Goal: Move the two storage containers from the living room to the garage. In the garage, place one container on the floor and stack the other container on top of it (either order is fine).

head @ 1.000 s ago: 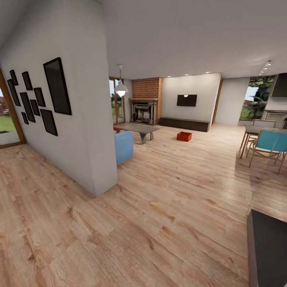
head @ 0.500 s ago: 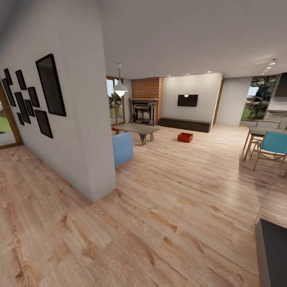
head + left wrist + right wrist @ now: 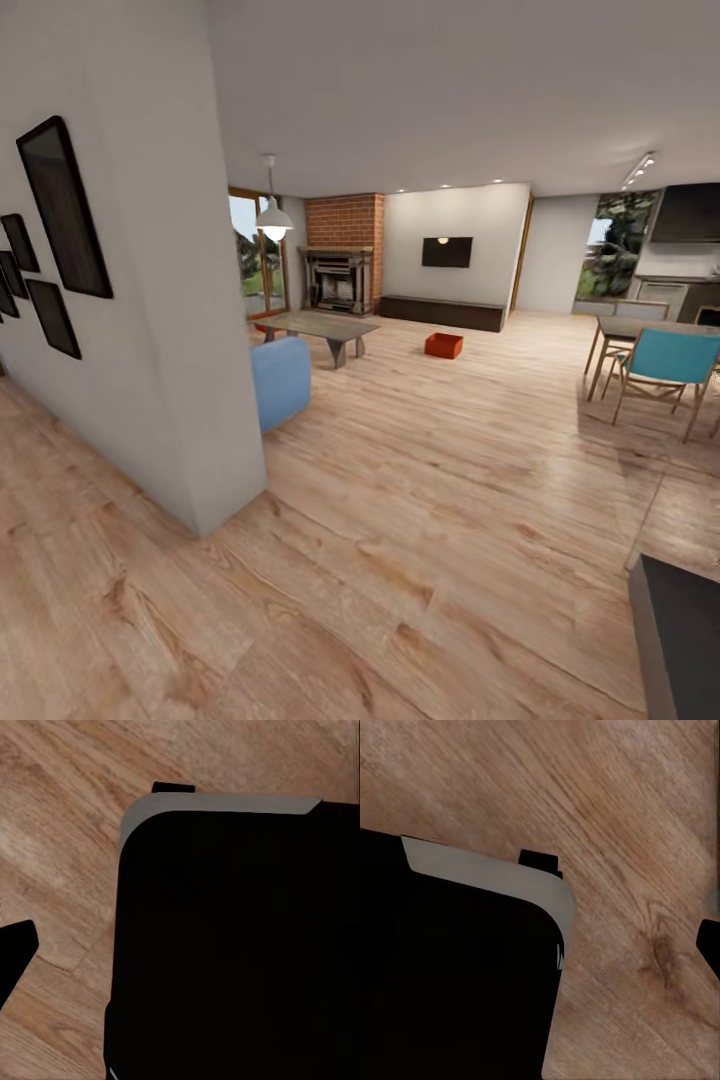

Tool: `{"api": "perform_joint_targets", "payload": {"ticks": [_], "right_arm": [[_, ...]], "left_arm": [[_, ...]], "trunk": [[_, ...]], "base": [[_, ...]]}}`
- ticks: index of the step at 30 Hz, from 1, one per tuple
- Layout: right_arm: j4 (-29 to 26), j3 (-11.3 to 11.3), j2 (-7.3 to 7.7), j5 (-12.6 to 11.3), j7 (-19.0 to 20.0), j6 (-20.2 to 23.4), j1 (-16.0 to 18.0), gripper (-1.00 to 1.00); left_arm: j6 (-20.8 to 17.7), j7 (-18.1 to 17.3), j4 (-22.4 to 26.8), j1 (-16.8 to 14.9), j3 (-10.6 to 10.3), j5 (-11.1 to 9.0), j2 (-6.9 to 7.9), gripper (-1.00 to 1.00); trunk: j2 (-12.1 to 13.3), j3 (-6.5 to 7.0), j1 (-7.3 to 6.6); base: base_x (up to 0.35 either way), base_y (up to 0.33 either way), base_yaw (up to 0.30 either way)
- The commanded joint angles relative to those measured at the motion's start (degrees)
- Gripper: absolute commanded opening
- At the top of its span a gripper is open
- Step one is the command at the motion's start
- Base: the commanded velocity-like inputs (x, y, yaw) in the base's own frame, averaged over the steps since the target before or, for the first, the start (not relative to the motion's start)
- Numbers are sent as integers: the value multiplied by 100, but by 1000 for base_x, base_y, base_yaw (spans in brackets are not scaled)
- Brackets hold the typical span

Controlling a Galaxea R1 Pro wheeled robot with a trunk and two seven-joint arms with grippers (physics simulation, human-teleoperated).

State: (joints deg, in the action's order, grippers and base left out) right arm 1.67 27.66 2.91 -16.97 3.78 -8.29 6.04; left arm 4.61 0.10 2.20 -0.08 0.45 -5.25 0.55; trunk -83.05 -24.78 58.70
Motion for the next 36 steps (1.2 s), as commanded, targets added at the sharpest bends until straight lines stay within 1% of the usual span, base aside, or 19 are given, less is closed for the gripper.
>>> {"api": "perform_joint_targets", "payload": {"ticks": [1,11,36], "right_arm": [[18,37,-1,-61,35,-32,7,100],[18,37,-3,-61,35,-32,9,100],[20,37,-5,-61,35,-32,8,100]], "left_arm": [[14,0,0,-1,-1,-55,-1,100],[14,3,0,-1,-1,-55,0,100],[14,4,0,-1,-1,-55,-2,100]], "trunk": [[-3,-6,3],[-3,-6,3],[-3,-6,3]], "base": [[322,0,-244],[322,0,-230],[322,0,-8]]}}
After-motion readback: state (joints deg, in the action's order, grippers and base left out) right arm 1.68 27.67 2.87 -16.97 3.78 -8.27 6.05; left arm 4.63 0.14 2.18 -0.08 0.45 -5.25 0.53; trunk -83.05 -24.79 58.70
